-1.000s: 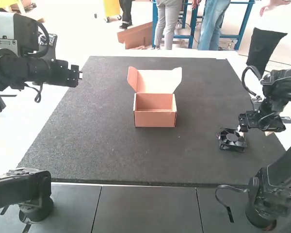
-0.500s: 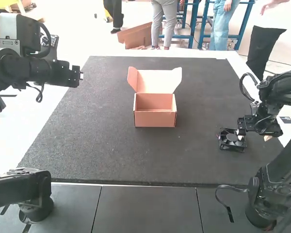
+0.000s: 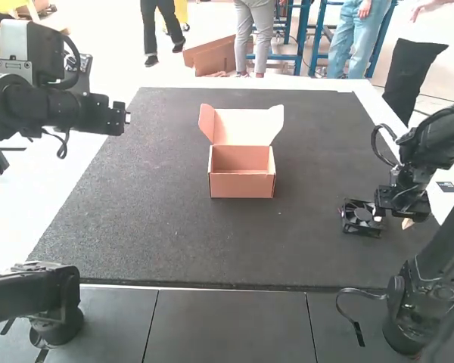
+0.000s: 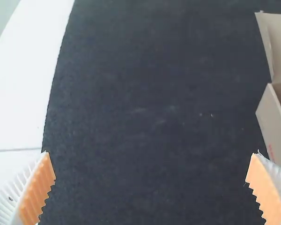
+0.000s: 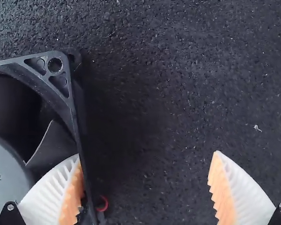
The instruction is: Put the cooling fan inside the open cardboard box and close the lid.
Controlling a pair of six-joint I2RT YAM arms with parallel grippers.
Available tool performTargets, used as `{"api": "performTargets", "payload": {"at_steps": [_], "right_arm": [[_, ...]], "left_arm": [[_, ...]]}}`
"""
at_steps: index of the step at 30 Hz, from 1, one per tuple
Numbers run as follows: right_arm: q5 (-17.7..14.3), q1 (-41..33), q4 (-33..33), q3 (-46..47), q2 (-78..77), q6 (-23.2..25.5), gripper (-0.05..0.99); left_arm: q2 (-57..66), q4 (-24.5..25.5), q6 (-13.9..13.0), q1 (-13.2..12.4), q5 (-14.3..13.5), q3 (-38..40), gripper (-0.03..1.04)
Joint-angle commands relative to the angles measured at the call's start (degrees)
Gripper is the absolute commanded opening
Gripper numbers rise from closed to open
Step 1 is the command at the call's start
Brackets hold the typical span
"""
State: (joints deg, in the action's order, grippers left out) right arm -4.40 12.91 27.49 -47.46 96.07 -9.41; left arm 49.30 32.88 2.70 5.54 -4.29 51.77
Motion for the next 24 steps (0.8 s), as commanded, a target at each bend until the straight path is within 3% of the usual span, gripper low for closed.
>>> {"api": "performTargets", "payload": {"at_steps": [1, 4, 7, 17, 24], "right_arm": [[2.6, 0.3, 1.0, 0.5, 2.9, 1.9, 0.46], [5.5, 0.3, 0.8, 0.5, 2.9, 2.6, 0.19], [8.9, 0.3, 0.7, 0.4, 2.9, 2.5, -0.02], [13.3, 0.2, 3.5, -2.4, -3.9, 2.5, -0.01], [14.6, 0.2, 5.0, -7.1, -17.4, 6.9, -0.01]], "left_arm": [[0.5, -0.4, 0.6, 0.3, -0.1, 3.3, 0.97], [0.5, 0.0, 0.6, 0.4, -0.1, 3.5, 0.97], [0.5, 0.6, 0.6, 0.4, -0.2, 3.3, 0.97], [0.6, -0.3, 0.5, 0.4, -0.1, 1.9, 0.97], [0.4, -1.4, 0.3, 0.3, -0.2, -0.8, 0.97]]}}
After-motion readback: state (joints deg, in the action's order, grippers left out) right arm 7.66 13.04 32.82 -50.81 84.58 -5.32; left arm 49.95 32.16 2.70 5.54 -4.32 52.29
